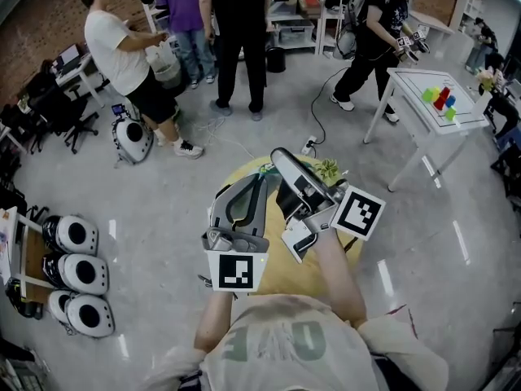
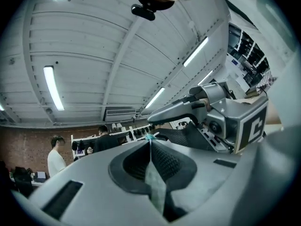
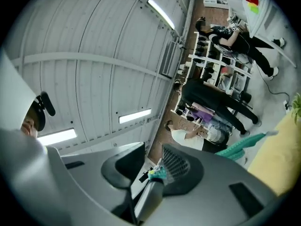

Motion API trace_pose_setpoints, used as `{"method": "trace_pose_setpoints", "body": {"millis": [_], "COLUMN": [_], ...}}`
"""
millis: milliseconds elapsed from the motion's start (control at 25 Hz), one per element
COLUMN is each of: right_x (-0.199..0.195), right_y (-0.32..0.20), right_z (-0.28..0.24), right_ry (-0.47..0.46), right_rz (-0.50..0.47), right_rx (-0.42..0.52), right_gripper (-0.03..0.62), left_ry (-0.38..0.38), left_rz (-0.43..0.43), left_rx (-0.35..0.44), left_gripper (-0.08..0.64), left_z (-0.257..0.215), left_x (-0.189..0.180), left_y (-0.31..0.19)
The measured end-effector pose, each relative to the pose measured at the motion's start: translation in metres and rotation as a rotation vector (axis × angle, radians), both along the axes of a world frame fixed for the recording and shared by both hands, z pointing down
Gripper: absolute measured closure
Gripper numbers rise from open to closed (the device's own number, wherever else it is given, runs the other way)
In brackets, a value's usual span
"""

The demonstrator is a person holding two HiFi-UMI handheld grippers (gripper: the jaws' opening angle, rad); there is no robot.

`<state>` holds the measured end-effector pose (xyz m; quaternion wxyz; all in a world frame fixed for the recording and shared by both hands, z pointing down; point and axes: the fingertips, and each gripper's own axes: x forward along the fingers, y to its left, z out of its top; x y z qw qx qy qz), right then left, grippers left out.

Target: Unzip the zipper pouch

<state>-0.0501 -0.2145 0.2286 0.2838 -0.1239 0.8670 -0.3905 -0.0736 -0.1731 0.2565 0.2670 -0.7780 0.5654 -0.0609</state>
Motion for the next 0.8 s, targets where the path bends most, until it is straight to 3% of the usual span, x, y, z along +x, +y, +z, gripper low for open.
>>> {"method": "trace_pose_setpoints", "body": {"millis": [120, 240, 440, 680, 800], "right_x": [-0.002, 0.002, 0.004, 0.006, 0.018], "right_y": [0.002, -0.002, -0.004, -0.003, -0.011], "right_z": [0.004, 0.011, 0.014, 0.018, 0.024], "right_ry": [-0.016, 0.027, 0.011, 0.067, 0.131], "right_rz": [-0.013, 0.034, 0.050, 0.116, 0.198], "right_rx": [-0.032, -0.037, -0.054, -0.005, 0.023], "right_gripper": [0.507, 0.552, 0.560, 0.563, 0.563], "left_ry": [-0.038, -0.023, -0.025, 0.016, 0.083], "left_rz": [-0.010, 0.001, 0.009, 0.031, 0.043], "left_rx": [-0.016, -0.016, -0.014, -0.004, 0.003], "left_gripper": [0.528, 0.528, 0.529, 0.531, 0.531], "left_z": [0.006, 0.007, 0.007, 0.007, 0.002], "left_x": [0.004, 0.008, 0.009, 0.010, 0.003], "left_y": [0.002, 0.002, 0.003, 0.006, 0.011]}}
